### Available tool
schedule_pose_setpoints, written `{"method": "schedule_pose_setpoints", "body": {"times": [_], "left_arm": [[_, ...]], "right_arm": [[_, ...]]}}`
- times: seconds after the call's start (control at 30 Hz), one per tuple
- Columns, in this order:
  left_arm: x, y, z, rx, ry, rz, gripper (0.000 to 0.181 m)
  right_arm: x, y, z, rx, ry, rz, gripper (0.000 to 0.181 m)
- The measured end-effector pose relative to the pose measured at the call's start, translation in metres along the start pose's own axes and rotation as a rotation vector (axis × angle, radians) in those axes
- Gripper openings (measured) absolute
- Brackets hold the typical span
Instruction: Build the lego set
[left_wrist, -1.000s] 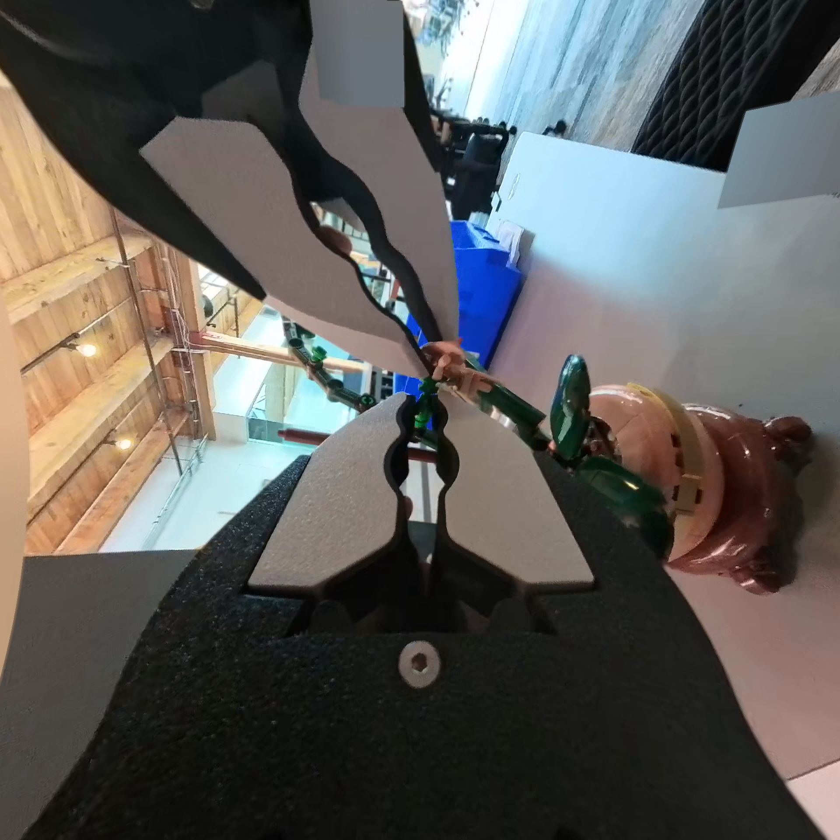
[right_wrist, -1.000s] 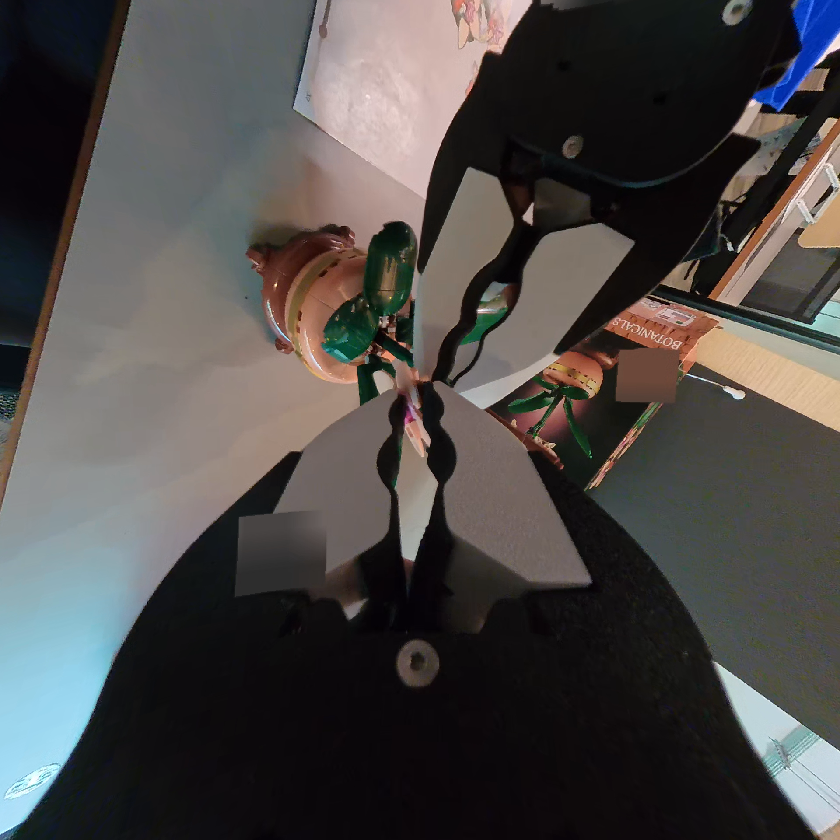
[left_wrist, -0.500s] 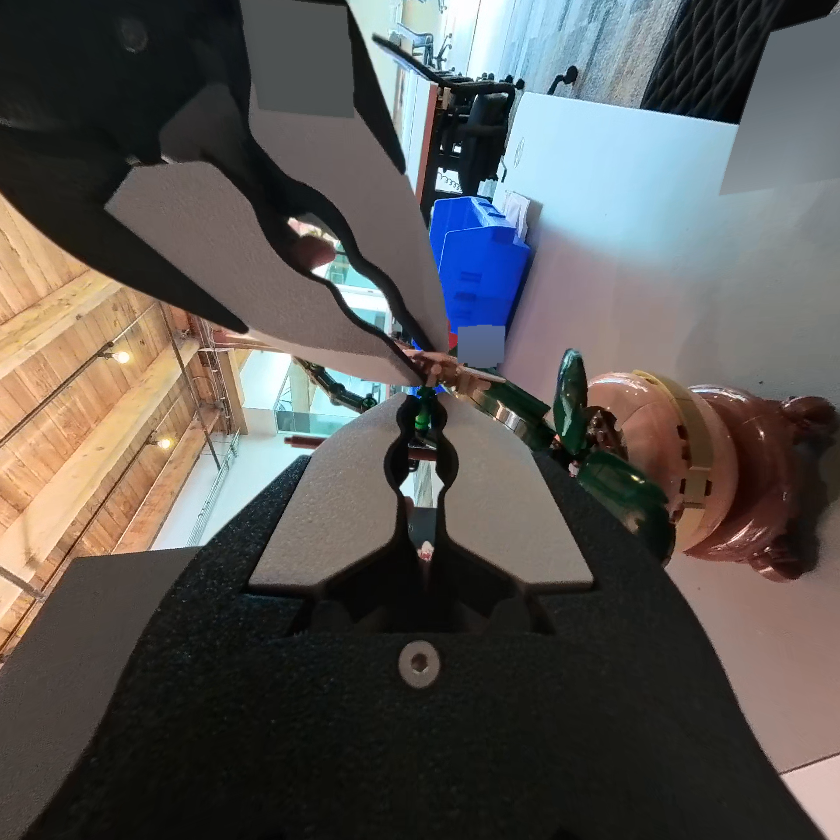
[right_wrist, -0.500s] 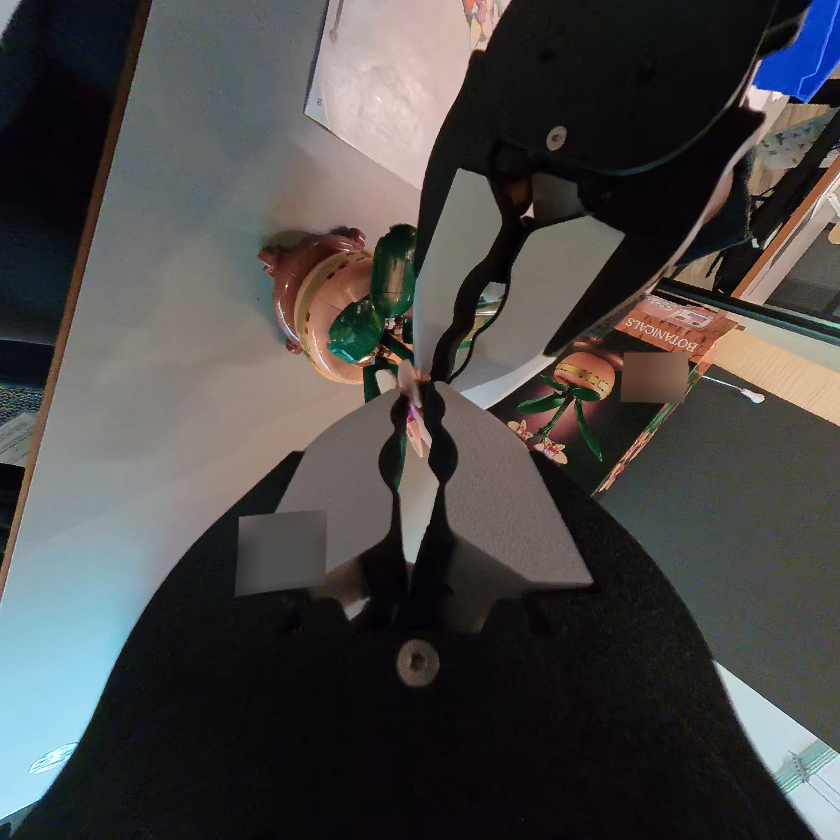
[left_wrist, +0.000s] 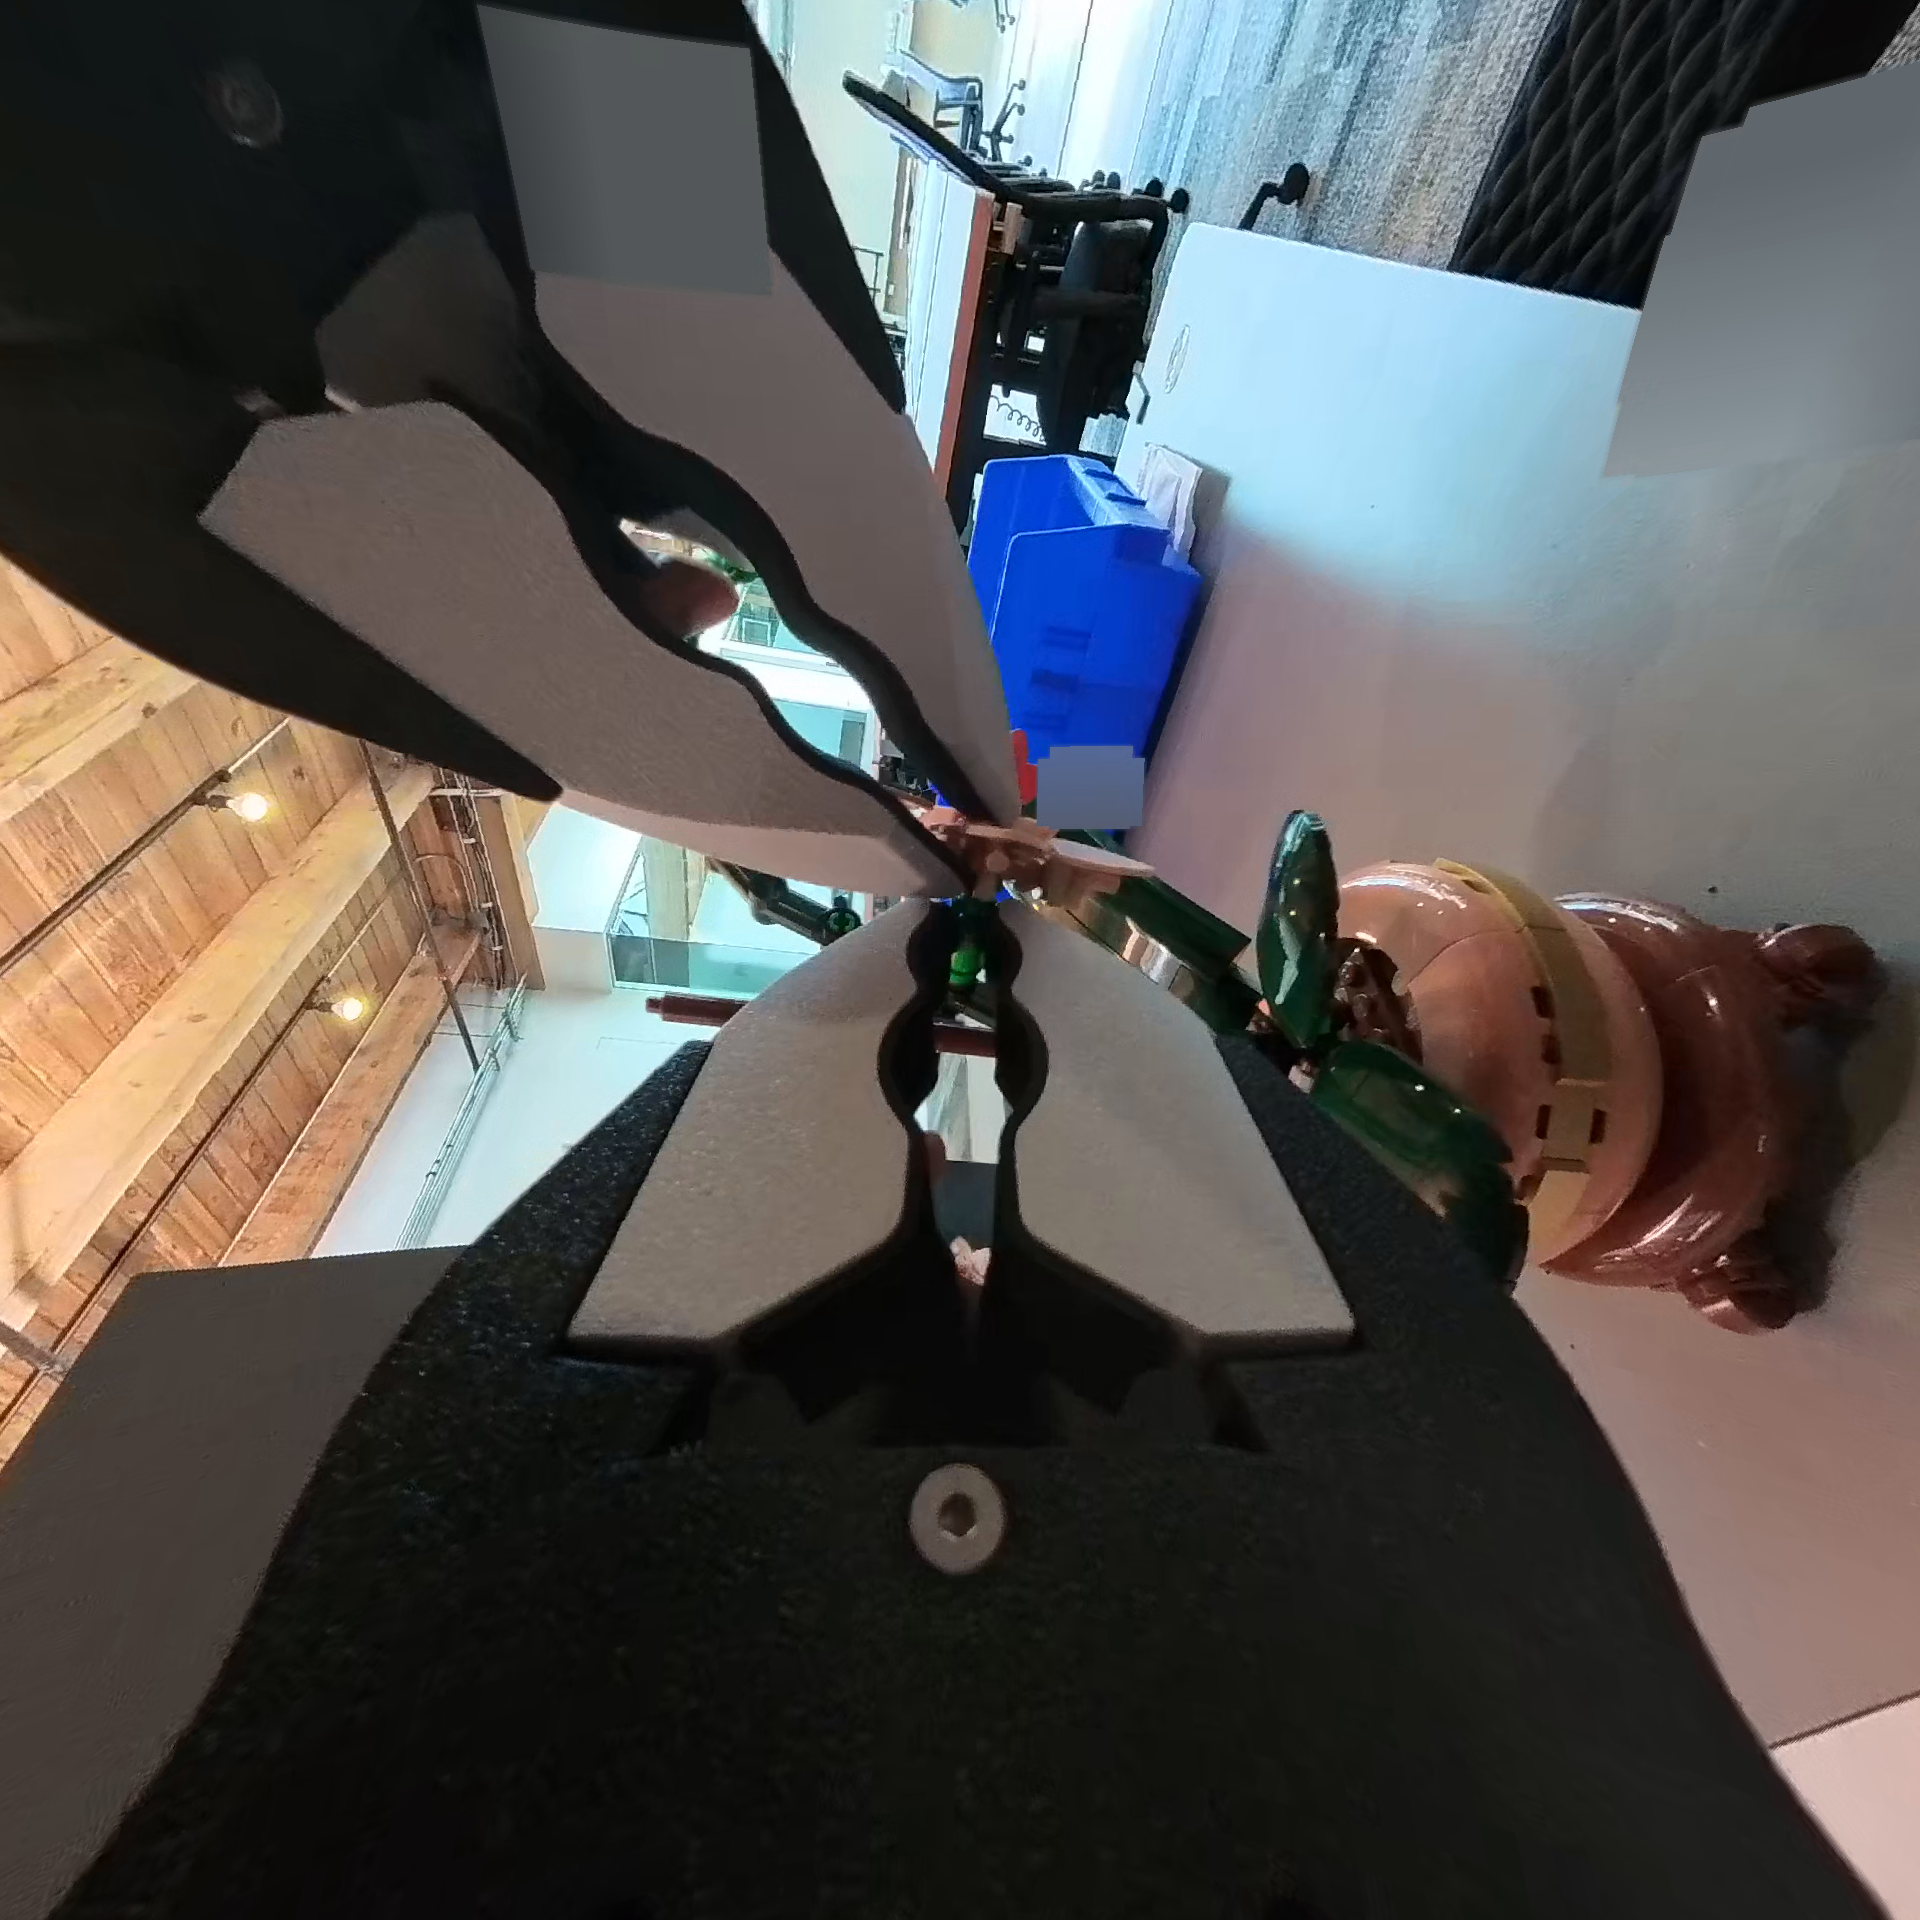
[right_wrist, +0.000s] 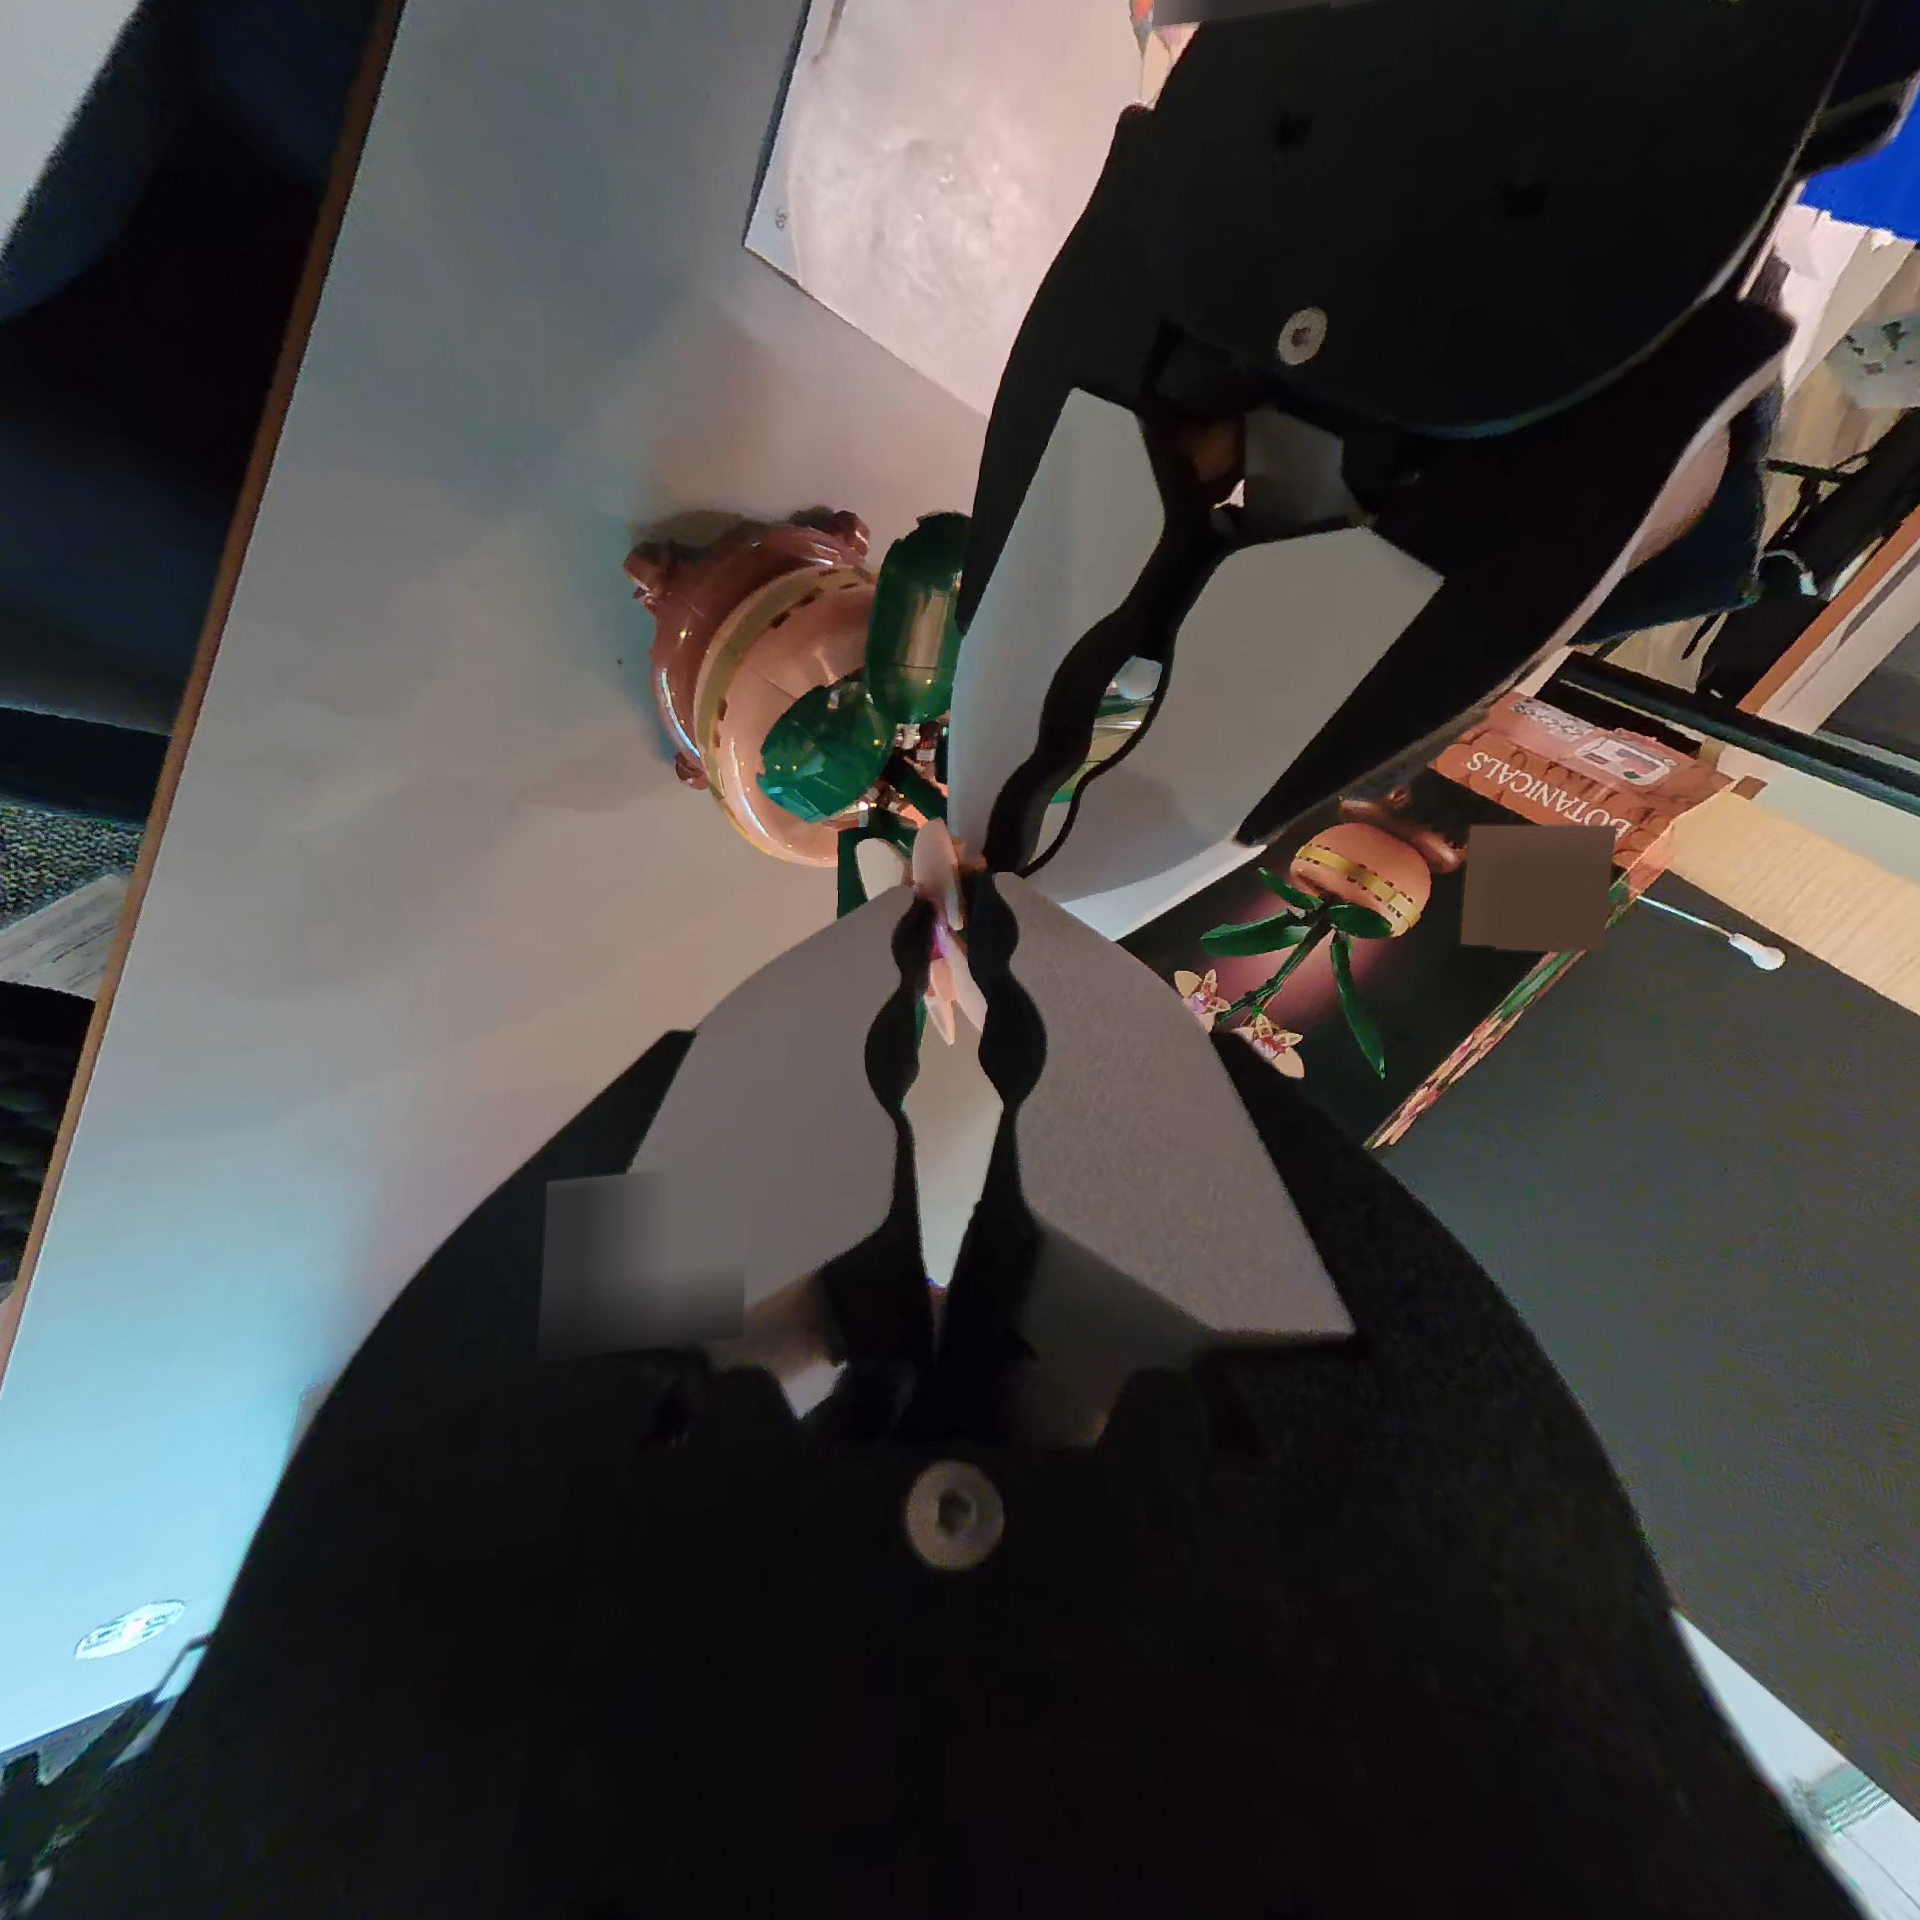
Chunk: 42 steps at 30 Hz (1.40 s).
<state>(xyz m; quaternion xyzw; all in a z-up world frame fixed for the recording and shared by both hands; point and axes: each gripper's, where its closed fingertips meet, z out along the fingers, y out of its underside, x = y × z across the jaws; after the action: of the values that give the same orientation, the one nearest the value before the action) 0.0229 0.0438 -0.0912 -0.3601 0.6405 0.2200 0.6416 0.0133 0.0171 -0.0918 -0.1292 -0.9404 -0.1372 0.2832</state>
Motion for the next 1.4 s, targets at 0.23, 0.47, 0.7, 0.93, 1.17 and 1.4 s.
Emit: {"method": "schedule_pose_setpoints", "body": {"times": [0.23, 0.47, 0.7, 0.93, 1.17, 1.4], "left_arm": [[0.000, 0.001, 0.000, 0.001, -0.003, -0.026, 0.004], [0.001, -0.002, -0.001, 0.009, -0.008, -0.041, 0.004], [0.001, -0.002, -0.002, 0.013, -0.020, -0.096, 0.005], [0.001, -0.002, -0.003, 0.030, -0.023, -0.135, 0.005], [0.002, -0.003, -0.002, 0.039, -0.020, -0.171, 0.005], [-0.003, 0.009, -0.003, 0.009, -0.011, -0.198, 0.006]], "right_arm": [[0.002, 0.001, 0.001, -0.008, -0.023, -0.062, 0.007], [0.000, -0.001, 0.000, 0.006, -0.035, -0.129, 0.007], [0.001, 0.000, 0.000, 0.032, -0.054, -0.168, 0.007], [0.001, -0.001, 0.001, 0.057, -0.045, -0.199, 0.007], [-0.001, -0.001, 0.001, 0.095, -0.052, -0.222, 0.007], [0.010, 0.005, 0.003, 0.058, 0.058, -0.173, 0.007]]}}
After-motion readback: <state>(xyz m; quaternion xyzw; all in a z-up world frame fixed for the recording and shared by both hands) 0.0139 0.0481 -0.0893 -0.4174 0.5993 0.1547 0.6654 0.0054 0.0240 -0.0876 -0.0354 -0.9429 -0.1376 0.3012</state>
